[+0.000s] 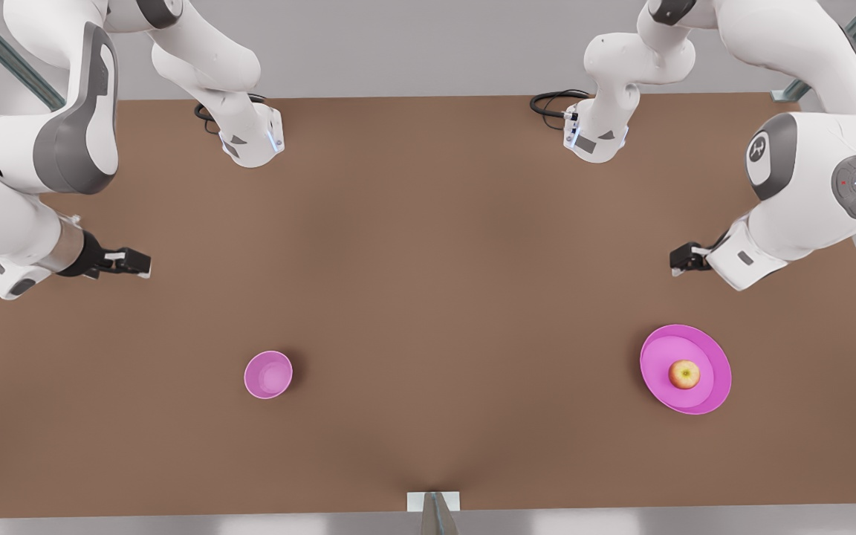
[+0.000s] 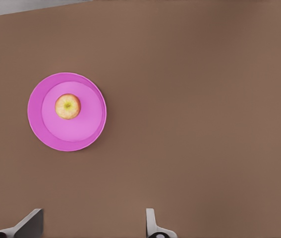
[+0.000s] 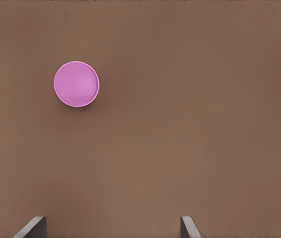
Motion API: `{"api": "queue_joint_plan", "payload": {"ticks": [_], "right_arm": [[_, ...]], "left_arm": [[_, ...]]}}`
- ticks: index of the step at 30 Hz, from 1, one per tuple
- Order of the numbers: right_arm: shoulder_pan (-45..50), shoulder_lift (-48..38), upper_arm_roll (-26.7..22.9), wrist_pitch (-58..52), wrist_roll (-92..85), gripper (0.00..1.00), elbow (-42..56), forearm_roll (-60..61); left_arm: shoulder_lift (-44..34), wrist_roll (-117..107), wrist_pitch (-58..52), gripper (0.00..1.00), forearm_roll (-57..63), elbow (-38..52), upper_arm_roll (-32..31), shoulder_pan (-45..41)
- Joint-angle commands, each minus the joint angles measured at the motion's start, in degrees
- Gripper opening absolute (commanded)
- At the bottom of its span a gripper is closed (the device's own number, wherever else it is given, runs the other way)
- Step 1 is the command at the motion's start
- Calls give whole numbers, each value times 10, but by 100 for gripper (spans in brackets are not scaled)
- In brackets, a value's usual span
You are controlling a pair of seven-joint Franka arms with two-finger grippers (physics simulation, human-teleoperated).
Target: Use the left arm to pick up the apple from the plate, transfer it to the gripper of the right arm, and then use the right arm to place it into the bowl
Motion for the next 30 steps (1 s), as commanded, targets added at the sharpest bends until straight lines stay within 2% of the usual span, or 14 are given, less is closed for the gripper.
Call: {"api": "queue_joint_plan", "payload": {"ticks": [1,2,7,11,19,30], "right_arm": [[1,-1,0,22,5,100,-1,1],[1,-1,0,22,4,100,-2,1],[-14,-36,7,42,11,100,-55,1],[-15,-33,7,50,12,100,-56,1],[-13,-25,7,61,8,100,-57,1],[-15,-41,7,66,10,100,-86,1]], "left_arm": [[2,-20,26,100,0,0,0,-1],[10,-20,26,100,0,0,0,0],[131,24,211,100,-30,-5,16,82],[185,30,360,100,-32,-74,17,94],[263,34,468,100,-62,-76,16,120],[301,36,486,100,-59,-109,16,117]]}}
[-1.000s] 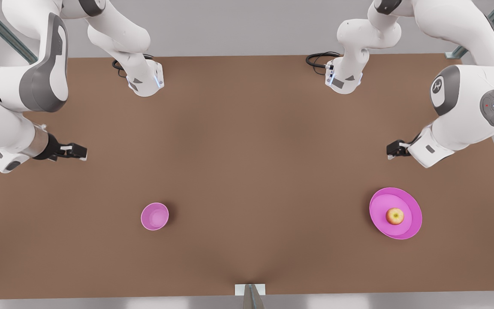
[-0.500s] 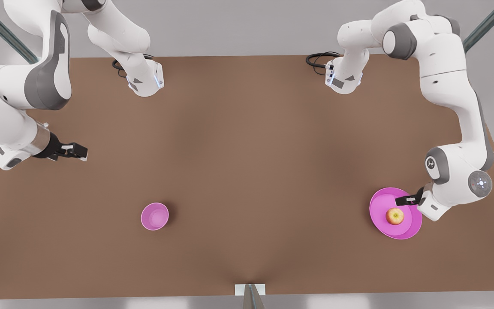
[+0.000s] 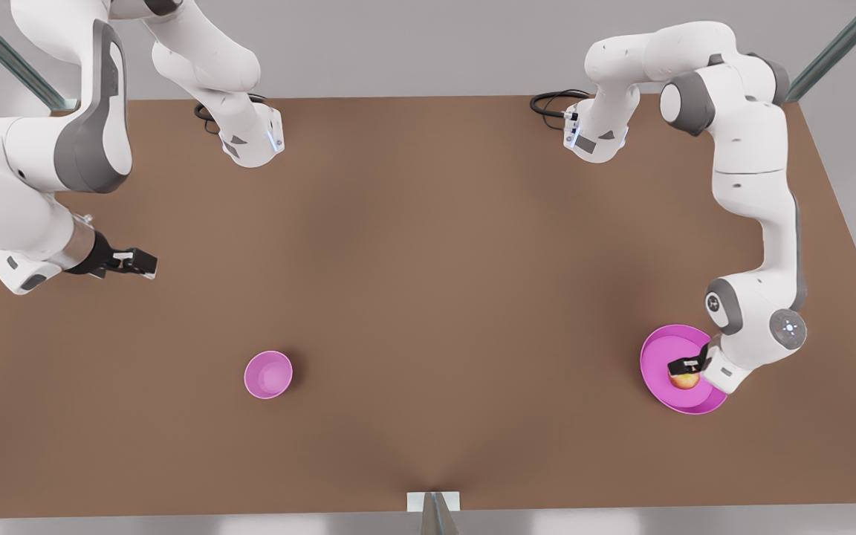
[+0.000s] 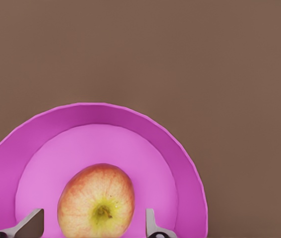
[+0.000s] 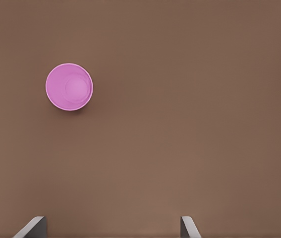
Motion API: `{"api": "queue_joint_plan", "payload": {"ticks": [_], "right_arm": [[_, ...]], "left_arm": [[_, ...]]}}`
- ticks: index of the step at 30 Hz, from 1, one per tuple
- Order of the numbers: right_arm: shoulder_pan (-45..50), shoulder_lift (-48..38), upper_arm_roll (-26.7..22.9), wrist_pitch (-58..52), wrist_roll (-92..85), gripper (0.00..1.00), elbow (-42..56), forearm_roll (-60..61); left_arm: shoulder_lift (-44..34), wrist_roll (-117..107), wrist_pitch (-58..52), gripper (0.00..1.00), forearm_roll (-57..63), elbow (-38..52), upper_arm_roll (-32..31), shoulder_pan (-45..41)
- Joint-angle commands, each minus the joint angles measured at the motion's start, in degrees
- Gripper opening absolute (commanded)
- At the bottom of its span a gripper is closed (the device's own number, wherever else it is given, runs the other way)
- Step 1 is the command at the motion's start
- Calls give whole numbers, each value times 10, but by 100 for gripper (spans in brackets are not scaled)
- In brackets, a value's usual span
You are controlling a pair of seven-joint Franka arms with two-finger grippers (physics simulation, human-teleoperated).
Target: Use the left arm to pick up the apple from the plate, transfer it to the gripper of the right arm, and then use the right arm to place it into the bowl
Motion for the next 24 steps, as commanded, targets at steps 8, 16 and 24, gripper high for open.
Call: {"api": "queue_joint_plan", "payload": {"ticks": [8,16,24], "right_arm": [[0,2,-1,2,1,100,2,1],[0,4,-4,0,-3,100,2,1],[0,4,-5,0,-4,100,2,1]], "left_arm": [[30,10,19,100,4,1,0,1],[38,11,25,100,6,4,0,3],[43,10,25,100,6,16,0,3]]}}
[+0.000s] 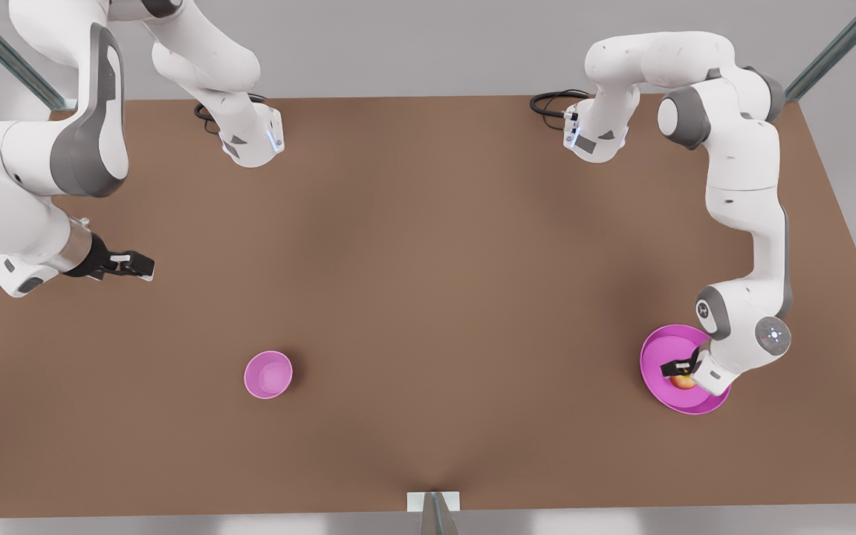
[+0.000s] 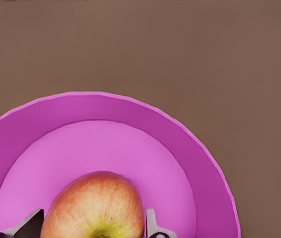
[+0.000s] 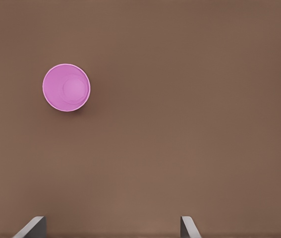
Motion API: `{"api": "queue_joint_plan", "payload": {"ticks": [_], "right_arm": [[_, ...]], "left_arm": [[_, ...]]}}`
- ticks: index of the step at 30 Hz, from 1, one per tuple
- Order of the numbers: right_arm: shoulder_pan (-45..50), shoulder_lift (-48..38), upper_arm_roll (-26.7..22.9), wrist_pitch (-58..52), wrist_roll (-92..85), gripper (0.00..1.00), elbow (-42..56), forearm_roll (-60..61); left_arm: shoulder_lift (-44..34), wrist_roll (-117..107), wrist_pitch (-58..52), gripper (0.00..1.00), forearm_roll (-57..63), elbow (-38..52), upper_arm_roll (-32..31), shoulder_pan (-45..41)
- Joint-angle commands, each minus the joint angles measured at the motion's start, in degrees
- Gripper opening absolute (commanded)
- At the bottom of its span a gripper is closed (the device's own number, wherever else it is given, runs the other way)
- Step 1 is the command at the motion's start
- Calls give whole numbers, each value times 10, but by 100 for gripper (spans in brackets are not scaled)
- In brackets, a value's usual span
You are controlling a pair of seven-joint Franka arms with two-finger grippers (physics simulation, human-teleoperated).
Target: Use the left arm to pick up the apple from the plate, transfer it to the gripper of the right arm, and then use the right arm to place it into the bowl
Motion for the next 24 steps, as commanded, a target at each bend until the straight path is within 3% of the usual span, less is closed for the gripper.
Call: {"api": "queue_joint_plan", "payload": {"ticks": [1,9,20,24], "right_arm": [[-1,-1,0,0,-3,100,0,0],[-1,0,-1,-1,-3,100,1,0],[-1,3,0,-2,-4,100,4,0],[0,3,0,-2,-4,100,4,0]], "left_arm": [[0,0,1,100,1,1,0,0],[3,0,8,76,0,1,0,0],[-11,8,7,71,-2,12,0,-3],[-70,-15,-24,71,-7,11,-4,-43]]}}
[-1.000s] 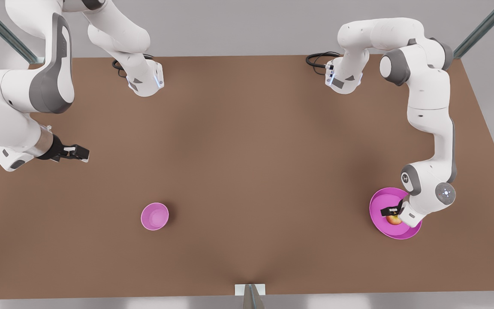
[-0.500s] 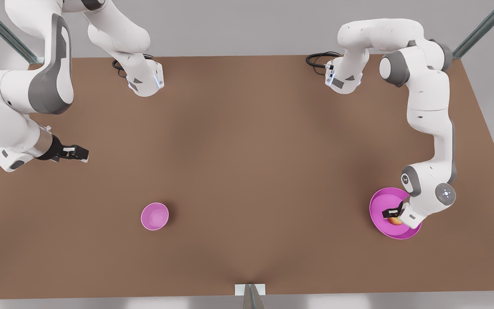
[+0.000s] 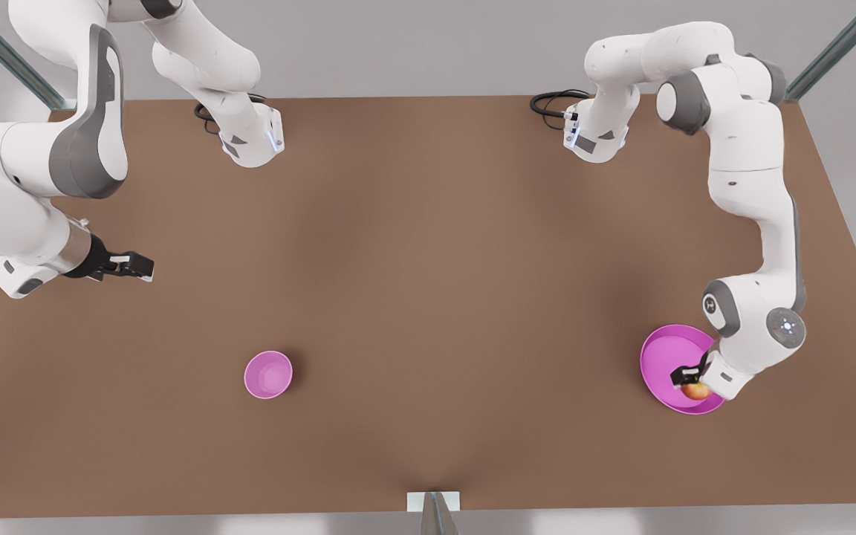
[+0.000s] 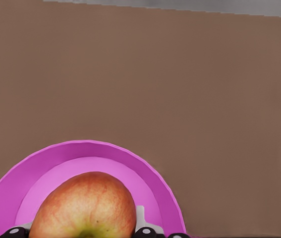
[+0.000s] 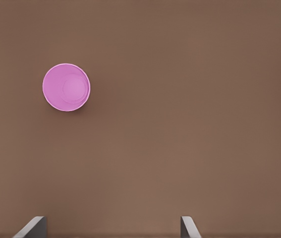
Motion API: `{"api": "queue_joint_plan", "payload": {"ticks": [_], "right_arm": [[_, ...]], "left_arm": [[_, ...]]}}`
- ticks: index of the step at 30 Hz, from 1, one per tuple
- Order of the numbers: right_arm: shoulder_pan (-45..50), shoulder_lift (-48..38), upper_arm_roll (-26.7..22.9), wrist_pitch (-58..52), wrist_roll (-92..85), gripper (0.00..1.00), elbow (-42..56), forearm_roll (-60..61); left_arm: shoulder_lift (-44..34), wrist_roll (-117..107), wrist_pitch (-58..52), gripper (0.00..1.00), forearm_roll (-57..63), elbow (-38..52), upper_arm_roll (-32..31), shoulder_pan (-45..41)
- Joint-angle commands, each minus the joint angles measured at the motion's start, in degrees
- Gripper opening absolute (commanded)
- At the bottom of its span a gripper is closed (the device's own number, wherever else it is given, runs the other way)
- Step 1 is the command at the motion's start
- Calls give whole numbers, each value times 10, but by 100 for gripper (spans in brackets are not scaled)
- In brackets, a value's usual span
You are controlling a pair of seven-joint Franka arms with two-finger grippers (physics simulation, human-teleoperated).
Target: Use the left arm to pick up the apple from the plate, transfer it to the gripper of the right arm, and then use the right arm to place it into the bowl
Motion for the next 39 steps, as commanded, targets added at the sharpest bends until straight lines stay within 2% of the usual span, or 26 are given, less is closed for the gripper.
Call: {"api": "queue_joint_plan", "payload": {"ticks": [1,3,5,7,10,11,13,15,17,20,24,28,29,33,39], "right_arm": [[0,0,1,0,-2,100,0,0],[0,0,1,0,-2,100,0,0],[0,0,1,0,-2,100,2,0],[1,0,1,0,-1,100,3,0],[2,0,5,0,2,100,6,0],[3,-1,7,-2,5,100,9,6],[2,-1,6,0,11,100,14,99],[5,7,6,3,16,100,14,176],[-28,57,-4,10,6,100,14,342],[-40,127,-4,46,-127,100,14,464],[-45,216,-2,44,-314,100,14,618],[-44,271,3,44,-457,100,14,666],[-41,292,6,44,-502,100,14,691],[-37,363,27,44,-638,100,14,761],[1,363,36,59,-681,100,8,769]], "left_arm": [[-22,-47,-40,71,-7,0,-1,-35],[-48,-111,-80,71,-35,3,-13,-83],[-78,-164,-127,71,-101,6,-75,-85],[-84,-286,-130,71,-166,6,-141,-84],[-88,-314,-135,71,-291,8,-190,-79],[-88,-287,-134,71,-336,8,-205,-80],[-84,-155,-132,71,-413,17,-225,-85],[-74,62,-126,71,-496,17,-250,-96],[-73,194,-121,71,-536,17,-253,-111],[-53,425,-122,71,-667,17,-252,-137],[-11,630,-122,71,-735,43,-253,-173],[41,808,-125,67,-784,52,-262,-170],[49,844,-125,64,-785,55,-263,-169],[85,867,-124,63,-795,100,-271,-172],[128,880,-117,65,-800,147,-274,-189]]}}
